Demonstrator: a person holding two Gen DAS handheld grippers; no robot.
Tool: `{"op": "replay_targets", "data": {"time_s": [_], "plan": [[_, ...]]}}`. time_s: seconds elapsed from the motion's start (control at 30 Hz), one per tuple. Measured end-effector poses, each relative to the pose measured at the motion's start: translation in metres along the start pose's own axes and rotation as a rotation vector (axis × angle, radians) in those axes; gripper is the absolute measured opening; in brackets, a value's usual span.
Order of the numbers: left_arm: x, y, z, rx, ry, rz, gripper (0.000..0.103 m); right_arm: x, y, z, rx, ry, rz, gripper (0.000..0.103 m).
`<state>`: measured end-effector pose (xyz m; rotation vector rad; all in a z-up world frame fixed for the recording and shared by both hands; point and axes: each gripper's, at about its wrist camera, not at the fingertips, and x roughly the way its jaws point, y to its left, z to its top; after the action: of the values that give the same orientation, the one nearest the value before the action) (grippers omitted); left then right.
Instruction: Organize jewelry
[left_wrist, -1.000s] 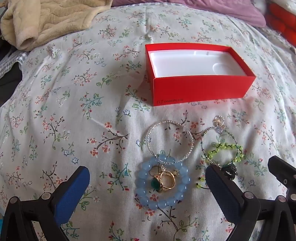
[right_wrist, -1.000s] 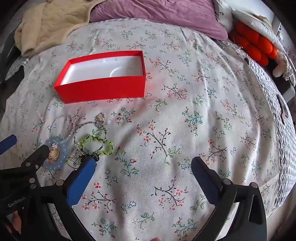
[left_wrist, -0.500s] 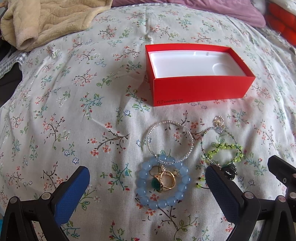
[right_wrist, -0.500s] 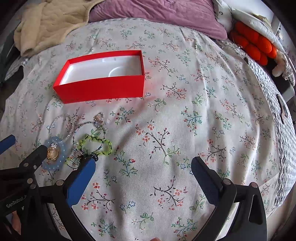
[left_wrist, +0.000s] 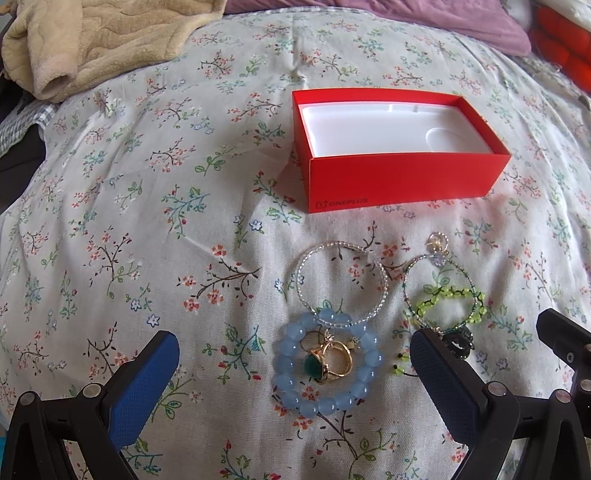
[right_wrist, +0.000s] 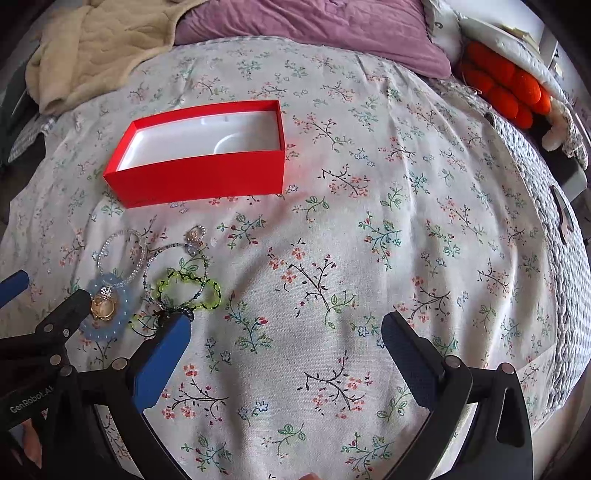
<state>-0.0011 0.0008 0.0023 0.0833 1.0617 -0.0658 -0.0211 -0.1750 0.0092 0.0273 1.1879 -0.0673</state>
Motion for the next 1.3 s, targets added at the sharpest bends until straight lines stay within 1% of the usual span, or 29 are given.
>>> {"op": "replay_targets", "data": {"time_s": [0.17, 0.4, 0.5, 0.53, 0.57, 0.67, 0.7, 0.73, 0.83, 0.93, 1.0, 1.03, 1.1, 1.17, 1.2, 1.23, 1.27, 1.3], "plan": [[0.000, 0.000, 0.000, -0.001, 0.001, -0.002, 0.103, 0.000, -0.001, -0.001, 0.004, -0.002, -0.004, 0.103], [-0.003, 0.005, 0.001, -0.007, -0.014, -0.023, 0.103, 0.000, -0.002, -0.001, 0.008, -0.003, -0.007, 0.103], [-0.003, 0.004, 0.003, 0.025, 0.001, 0.027, 0.103, -0.001, -0.002, 0.000, 0.006, -0.005, -0.008, 0.103], [-0.003, 0.005, 0.005, 0.028, -0.001, 0.031, 0.103, -0.002, -0.001, 0.001, 0.006, -0.006, -0.007, 0.103], [-0.003, 0.004, 0.006, 0.044, 0.003, 0.059, 0.103, -0.003, -0.001, 0.002, 0.004, -0.009, -0.005, 0.103], [-0.006, 0.010, 0.012, 0.033, -0.009, 0.055, 0.103, -0.006, -0.002, 0.005, 0.002, -0.015, 0.011, 0.103], [-0.005, 0.014, 0.013, 0.021, 0.000, 0.038, 0.103, -0.006, -0.003, 0.006, 0.003, -0.012, 0.019, 0.103], [-0.005, 0.017, 0.017, 0.021, 0.002, 0.038, 0.103, -0.006, -0.003, 0.007, 0.006, -0.008, 0.028, 0.103], [-0.002, 0.027, 0.022, -0.003, 0.018, -0.008, 0.103, -0.002, -0.005, 0.011, 0.016, 0.014, 0.056, 0.103], [0.005, 0.037, 0.032, -0.022, 0.047, -0.059, 0.103, 0.006, -0.006, 0.016, 0.031, 0.061, 0.105, 0.103], [0.009, 0.040, 0.037, -0.024, 0.053, -0.079, 0.103, 0.011, -0.007, 0.020, 0.037, 0.084, 0.142, 0.103], [0.013, 0.041, 0.040, -0.020, 0.068, -0.092, 0.103, 0.014, -0.007, 0.022, 0.037, 0.095, 0.161, 0.103], [0.022, 0.043, 0.045, -0.028, 0.112, -0.141, 0.101, 0.018, -0.006, 0.028, 0.039, 0.107, 0.198, 0.103], [0.032, 0.046, 0.048, -0.053, 0.159, -0.210, 0.095, 0.022, -0.006, 0.035, 0.041, 0.111, 0.246, 0.103], [0.035, 0.046, 0.049, -0.057, 0.165, -0.236, 0.093, 0.025, -0.006, 0.039, 0.045, 0.116, 0.273, 0.103], [0.037, 0.044, 0.050, -0.057, 0.156, -0.255, 0.089, 0.027, -0.006, 0.041, 0.053, 0.120, 0.294, 0.103], [0.040, 0.043, 0.051, -0.055, 0.162, -0.279, 0.085, 0.030, -0.007, 0.044, 0.061, 0.125, 0.311, 0.103], [0.042, 0.041, 0.052, -0.047, 0.153, -0.298, 0.084, 0.034, -0.007, 0.046, 0.069, 0.131, 0.328, 0.101]]}}
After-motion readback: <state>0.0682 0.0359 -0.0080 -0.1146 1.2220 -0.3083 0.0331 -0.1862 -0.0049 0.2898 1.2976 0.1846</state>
